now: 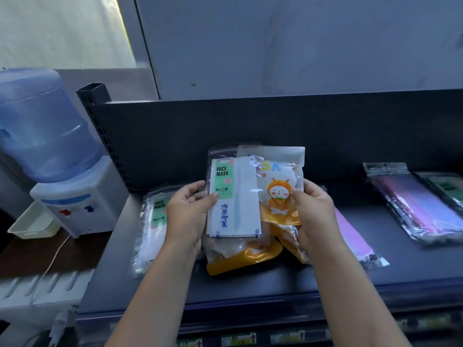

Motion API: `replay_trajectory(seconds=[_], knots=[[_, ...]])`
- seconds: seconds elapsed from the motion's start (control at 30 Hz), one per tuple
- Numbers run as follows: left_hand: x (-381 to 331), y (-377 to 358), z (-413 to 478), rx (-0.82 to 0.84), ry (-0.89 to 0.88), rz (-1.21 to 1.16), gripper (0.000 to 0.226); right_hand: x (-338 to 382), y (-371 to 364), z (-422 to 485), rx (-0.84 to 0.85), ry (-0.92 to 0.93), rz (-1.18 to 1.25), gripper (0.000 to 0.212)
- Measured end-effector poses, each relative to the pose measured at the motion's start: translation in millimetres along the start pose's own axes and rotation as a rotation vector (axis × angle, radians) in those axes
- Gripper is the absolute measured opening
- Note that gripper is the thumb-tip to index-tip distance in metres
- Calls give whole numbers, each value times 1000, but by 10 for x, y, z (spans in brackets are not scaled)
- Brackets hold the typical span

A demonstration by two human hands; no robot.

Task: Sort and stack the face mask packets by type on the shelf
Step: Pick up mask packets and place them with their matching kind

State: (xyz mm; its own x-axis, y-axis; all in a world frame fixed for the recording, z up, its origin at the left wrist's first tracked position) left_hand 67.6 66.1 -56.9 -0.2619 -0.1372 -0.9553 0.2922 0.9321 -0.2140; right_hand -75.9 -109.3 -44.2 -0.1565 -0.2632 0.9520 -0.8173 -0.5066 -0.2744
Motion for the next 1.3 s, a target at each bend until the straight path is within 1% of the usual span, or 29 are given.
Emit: replay_trajectory(seconds=[0.13,0.27,0.53,0.7,0.83,1.0,1.13,1.3], knots=[[68,-439,-98,19,-10,13,33,146,463,138,-2,52,-4,26],[190,-1043,-261,39,1,20,27,394,1107,278,6,65,15,26],[458,-2448,-668,96,4,-19,35,914,2631,532,-19,72,11,29],[732,-3002,-943,75,14,-57,36,1041,3319,680,-8,70,-27,31],[945,-3184,-1172,64,77,-76,34,1095,3566,759,11,39,-63,29],[955,-3265,-1264,29,125,-125,28,1151,3629,813,32,34,-75,31],[881,-3293,-1256,43,144,-159,25,1177,3722,936,-68,79,-22,34],[902,-3437,-1173,55,152,-149,33,1279,3850,1094,-179,152,-22,35]])
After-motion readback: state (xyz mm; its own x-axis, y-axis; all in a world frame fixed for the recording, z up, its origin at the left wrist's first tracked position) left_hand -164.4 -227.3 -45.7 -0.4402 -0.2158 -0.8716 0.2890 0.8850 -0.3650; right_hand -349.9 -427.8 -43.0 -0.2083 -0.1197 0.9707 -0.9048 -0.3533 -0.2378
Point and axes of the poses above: each hand's wrist, its own z-axis towards the middle knuckle, its own y-axis out of the back of the hand, x = y × z, the point moved 2 cm from there along z, towards the middle knuckle, and after that the axes turned 3 degrees about y, right-handed, at the moved point
